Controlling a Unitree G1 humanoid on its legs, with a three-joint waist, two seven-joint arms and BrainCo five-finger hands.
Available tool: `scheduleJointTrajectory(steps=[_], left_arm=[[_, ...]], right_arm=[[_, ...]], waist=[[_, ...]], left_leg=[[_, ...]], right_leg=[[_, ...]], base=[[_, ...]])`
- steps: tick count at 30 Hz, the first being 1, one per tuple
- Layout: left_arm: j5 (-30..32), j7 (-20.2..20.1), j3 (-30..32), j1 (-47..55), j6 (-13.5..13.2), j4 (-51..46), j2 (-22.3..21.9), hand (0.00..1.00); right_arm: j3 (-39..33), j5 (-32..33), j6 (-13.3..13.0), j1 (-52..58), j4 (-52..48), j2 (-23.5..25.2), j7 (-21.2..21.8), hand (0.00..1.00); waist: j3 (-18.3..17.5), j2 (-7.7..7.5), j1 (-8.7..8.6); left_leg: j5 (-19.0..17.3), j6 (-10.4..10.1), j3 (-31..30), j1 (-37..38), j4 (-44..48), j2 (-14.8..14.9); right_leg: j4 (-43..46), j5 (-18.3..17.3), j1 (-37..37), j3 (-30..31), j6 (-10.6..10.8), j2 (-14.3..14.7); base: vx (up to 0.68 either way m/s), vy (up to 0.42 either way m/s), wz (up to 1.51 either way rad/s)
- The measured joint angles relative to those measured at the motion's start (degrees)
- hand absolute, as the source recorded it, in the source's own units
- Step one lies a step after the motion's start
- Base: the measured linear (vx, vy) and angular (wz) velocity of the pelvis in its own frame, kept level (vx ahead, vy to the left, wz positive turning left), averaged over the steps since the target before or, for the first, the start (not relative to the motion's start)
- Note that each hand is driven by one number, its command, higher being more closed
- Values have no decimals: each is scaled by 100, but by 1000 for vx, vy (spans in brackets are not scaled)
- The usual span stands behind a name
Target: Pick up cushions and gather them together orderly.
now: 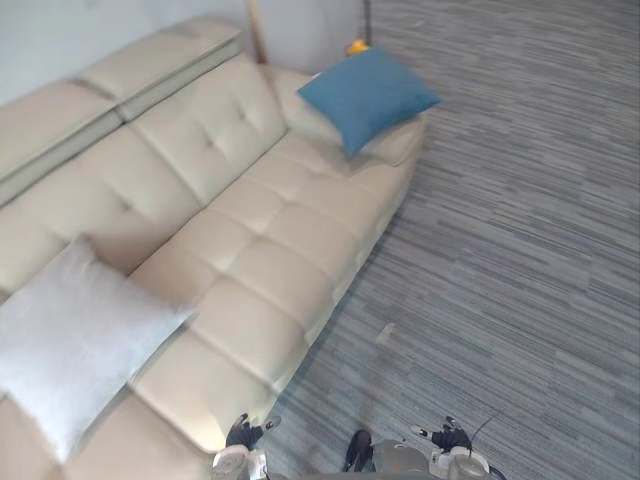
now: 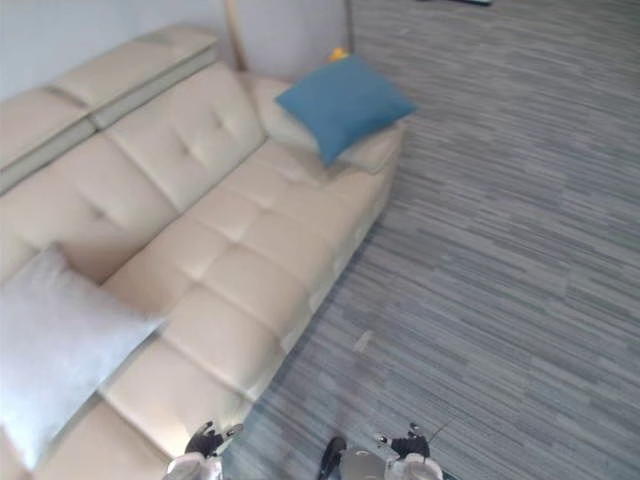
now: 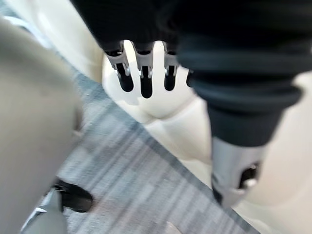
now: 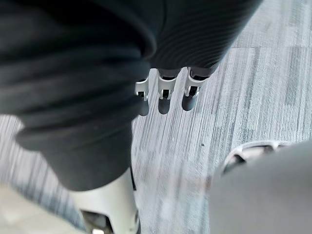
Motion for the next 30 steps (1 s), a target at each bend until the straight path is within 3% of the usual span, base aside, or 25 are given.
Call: scheduleJointTrajectory(steps=[2, 5, 6, 7, 8, 9, 10, 11, 12, 13, 14, 16, 19, 20, 22, 23, 24, 25, 26, 27, 28, 29, 30], left_arm=[[-84, -2, -22, 22, -30, -126, -38, 0], [-100, 9, -16, 6, -42, -216, -78, 0], [-100, 11, -20, 6, -47, -223, -78, 0], [-102, 15, -28, 7, -65, -208, -84, 0], [-112, 13, -22, 2, -77, -200, -78, 0], [-130, 9, -18, 35, -98, -206, 12, 0], [-130, 10, -20, 53, -96, -197, 41, 0], [-127, 7, -26, 45, -94, -175, 76, 0], [-127, 8, -29, 29, -93, -157, 95, 0], [-127, 4, -114, 11, -77, -106, 134, 0], [-127, 4, -306, 7, -30, -58, 171, 0], [-127, 8, -537, -86, -24, 128, 220, 0], [-144, 5, -715, -194, -19, 239, 228, 0], [-144, 8, -771, -278, -11, 262, 215, 0], [-142, 16, -819, -295, -5, 309, 209, 0], [-119, 14, -855, -244, -1, 368, 264, 0], [-88, 19, -831, -208, -1, 384, 325, 0], [-85, 27, -803, -202, 2, 391, 283, 0], [-85, 36, -631, -163, -6, 364, 177, 0], [-87, 54, -593, -168, -13, 325, 121, 0], [-85, 38, -523, -167, -6, 294, 55, 0], [-94, 35, -345, -153, -5, 161, -30, 0], [-95, 34, -320, -135, -4, 108, -39, 0]], right_arm=[[-47, 72, 16, 18, -4, 12, -6, 0], [-45, 115, 36, 18, -3, 36, -52, 0], [-47, 113, 36, 9, -2, 43, -53, 0], [-49, 112, 31, -24, 9, 58, -51, 0], [-48, 114, 35, -41, 19, 71, -52, 0], [11, 110, 33, 14, 9, 165, -52, 0], [47, 108, 30, 45, 5, 205, -46, 0], [54, 97, 16, 22, -43, 291, -39, 0], [53, 97, 14, 20, -54, 306, -40, 0], [52, 97, 13, 17, -82, 308, -35, 0], [51, 90, -21, 8, -104, 295, -11, 0], [54, 43, -33, -54, -73, 270, 9, 0], [54, -15, -44, -156, -9, 226, 12, 0], [55, -13, -35, -216, 57, 145, 14, 0], [52, -13, -18, -293, 142, -2, 13, 0], [21, -11, -30, -230, 140, -10, 1, 0], [-69, 2, -32, -198, 178, -26, 11, 0], [-82, -11, -30, -216, 178, -66, 10, 0], [-81, -14, -21, -211, 200, -139, 7, 0], [-96, -10, -25, -209, 179, -143, 6, 0], [-95, -9, -22, -211, 150, -146, 6, 0], [-51, -7, -21, -237, 130, -141, -1, 0], [-12, -23, -7, -243, 140, -131, -8, 0]], waist=[[-1, -24, 116], [9, -80, 179], [3, -91, 212], [-5, -101, 271], [-8, -113, 274], [-199, -277, 334], [-256, -341, 335], [-221, -405, 362], [-214, -426, 368], [-205, -429, 375], [-155, -343, 350], [-147, -327, 321], [-142, -318, 225], [-100, -279, 200], [19, -159, 189], [27, -238, 144], [51, -373, 112], [53, -270, 86], [-38, -124, 97], [-39, -38, 57], [-6, 9, 52], [48, 143, 111], [72, 163, 143]], left_leg=[[-110, -91, -378, -380, -645, -364], [-73, -200, -884, -728, -2189, -1053], [-39, -247, -978, -738, -2432, -1142], [174, -38, -1244, -712, -3185, -1334], [428, 9, -1302, -675, -3279, -1385], [479, -79, -905, -474, -3351, -1358], [412, -69, -745, -412, -3385, -1349], [331, -27, -429, -163, -3421, -1302], [314, 0, -328, -61, -3436, -1295], [293, 33, -227, 207, -3531, -1295], [233, 44, -194, 613, -3716, -1291], [216, 47, -146, 1225, -4178, -1268], [218, 43, -139, 1566, -4598, -1239], [218, 43, -151, 1670, -4709, -1174], [219, 42, -247, 1913, -4889, -1036], [253, -16, -354, 2025, -4937, -1098], [205, -96, -577, 2302, -4941, -1155], [195, -114, -652, 2362, -4902, -1079], [209, -120, -791, 2137, -4290, -884], [262, -115, -1044, 1535, -3142, -690], [380, -103, -1150, 1220, -2558, -581], [526, -130, -1267, 597, -1128, -289], [513, -144, -1238, 435, -646, -186]], right_leg=[[-7, -80, 145, 429, 281, 44], [-138, -174, 356, 1045, 441, 78], [-140, -185, 359, 1135, 461, 79], [-156, -247, 398, 1444, 568, 113], [-148, -273, 428, 1596, 595, 128], [-80, -367, 436, 1952, 801, 23], [11, -378, 400, 2003, 896, -25], [444, -371, 282, 2025, 1189, -103], [678, -334, 213, 1993, 1315, -142], [1242, -222, 44, 1802, 1658, -228], [2113, -176, -299, 1339, 1830, -417], [2494, -437, -585, 621, 1319, -727], [1879, -443, -1100, 499, 1201, -737], [1395, -249, -1369, 565, 1050, -683], [807, 222, -1637, 838, 1001, -472], [169, 754, -1628, 1123, 1053, -482], [405, 1208, -1596, 1203, 884, -607], [571, 1053, -1574, 1120, 869, -568], [821, 636, -1555, 967, 801, -514], [865, 480, -1461, 790, 688, -480], [843, 428, -1377, 738, 622, -435], [685, 337, -1053, 631, 513, -268], [609, 301, -886, 602, 472, -211]], base=[[248, 4, -120], [301, 93, -92], [333, 155, -108], [274, 151, -99], [495, 269, -162], [459, 230, -130], [649, 294, -155], [362, 142, -92], [385, 173, -103], [228, 115, -91], [344, 159, -96], [305, 93, -58], [312, -29, -9], [258, -113, 7], [343, -188, 16], [475, -316, 49], [490, -334, 53], [434, -318, 52], [416, -332, 55], [410, -340, 59], [415, -329, 49], [336, -228, 16], [428, -246, 7]])
